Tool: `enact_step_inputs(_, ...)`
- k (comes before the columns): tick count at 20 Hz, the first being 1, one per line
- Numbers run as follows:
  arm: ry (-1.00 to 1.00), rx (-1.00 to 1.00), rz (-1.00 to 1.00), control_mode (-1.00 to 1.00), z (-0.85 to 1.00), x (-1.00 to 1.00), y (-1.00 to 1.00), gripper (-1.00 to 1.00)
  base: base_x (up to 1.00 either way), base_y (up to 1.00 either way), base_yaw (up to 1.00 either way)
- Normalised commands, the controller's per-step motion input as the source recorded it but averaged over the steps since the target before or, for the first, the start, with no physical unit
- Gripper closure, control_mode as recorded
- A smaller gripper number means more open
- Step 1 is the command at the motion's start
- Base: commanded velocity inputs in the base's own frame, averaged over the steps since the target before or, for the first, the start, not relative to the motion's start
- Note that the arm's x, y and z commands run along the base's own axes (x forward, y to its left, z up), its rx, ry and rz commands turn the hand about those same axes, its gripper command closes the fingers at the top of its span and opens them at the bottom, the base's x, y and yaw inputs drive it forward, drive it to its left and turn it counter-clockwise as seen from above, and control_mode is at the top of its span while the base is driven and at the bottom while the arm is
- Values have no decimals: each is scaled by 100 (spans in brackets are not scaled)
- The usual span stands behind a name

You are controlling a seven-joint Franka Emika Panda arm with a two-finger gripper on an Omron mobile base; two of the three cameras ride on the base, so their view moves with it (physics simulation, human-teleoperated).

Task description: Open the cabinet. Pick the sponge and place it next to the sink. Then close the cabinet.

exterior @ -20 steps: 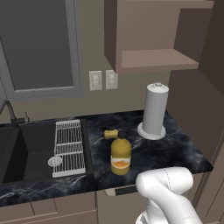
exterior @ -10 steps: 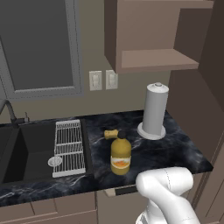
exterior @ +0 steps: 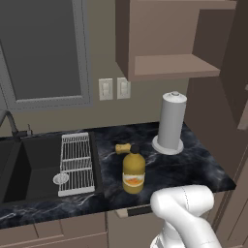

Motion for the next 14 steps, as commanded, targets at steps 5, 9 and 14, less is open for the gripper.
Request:
enact_step_inputs(5,0,0,5,-100,0,51,26,-100,0,0,0)
enact_step_inputs(9,0,0,6,-100,0,51,31,-100,0,0,0)
enact_step_inputs(14,0,0,5,-100,0,60,27,-100,0,0,0)
